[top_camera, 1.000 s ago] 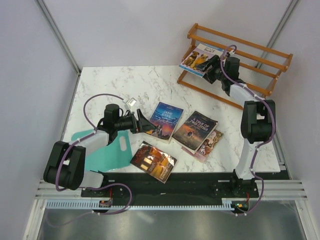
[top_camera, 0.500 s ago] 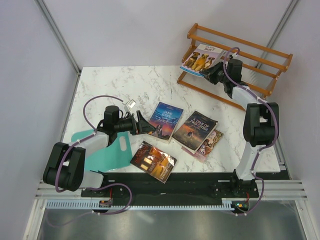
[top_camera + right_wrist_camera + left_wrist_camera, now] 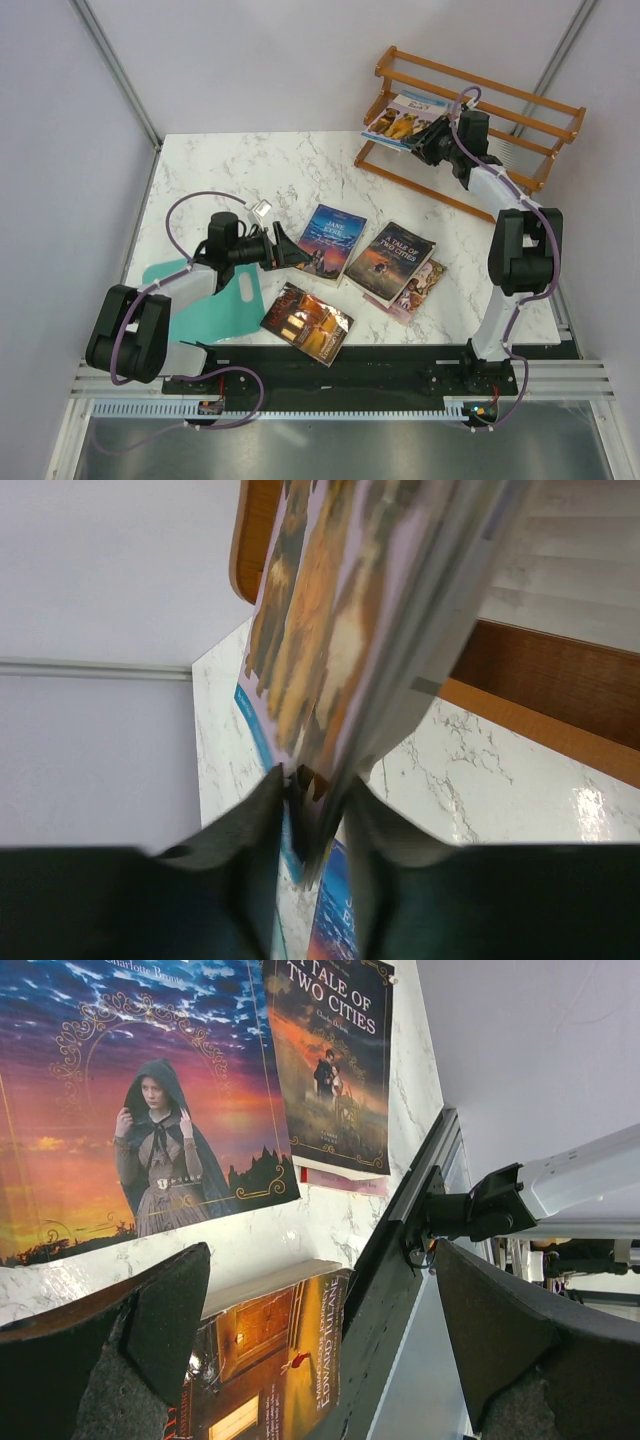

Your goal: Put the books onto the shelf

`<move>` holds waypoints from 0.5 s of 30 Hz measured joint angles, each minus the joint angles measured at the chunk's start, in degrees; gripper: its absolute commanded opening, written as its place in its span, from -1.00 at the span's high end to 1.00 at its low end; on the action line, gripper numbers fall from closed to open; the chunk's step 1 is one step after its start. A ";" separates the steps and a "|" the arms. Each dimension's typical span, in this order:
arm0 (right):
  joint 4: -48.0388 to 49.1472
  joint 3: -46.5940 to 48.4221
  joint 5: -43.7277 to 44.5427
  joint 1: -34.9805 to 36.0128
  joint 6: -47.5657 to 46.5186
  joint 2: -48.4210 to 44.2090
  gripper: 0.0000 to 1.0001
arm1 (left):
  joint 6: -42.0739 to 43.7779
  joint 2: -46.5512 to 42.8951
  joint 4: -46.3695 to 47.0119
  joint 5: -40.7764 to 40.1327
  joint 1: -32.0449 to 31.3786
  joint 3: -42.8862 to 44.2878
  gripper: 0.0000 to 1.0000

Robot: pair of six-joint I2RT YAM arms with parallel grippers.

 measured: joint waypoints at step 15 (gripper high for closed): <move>-3.10 -0.17 2.23 -2.91 -0.79 -0.52 -0.82 | -0.02 -0.57 0.68 -0.04 -0.02 -1.11 -1.00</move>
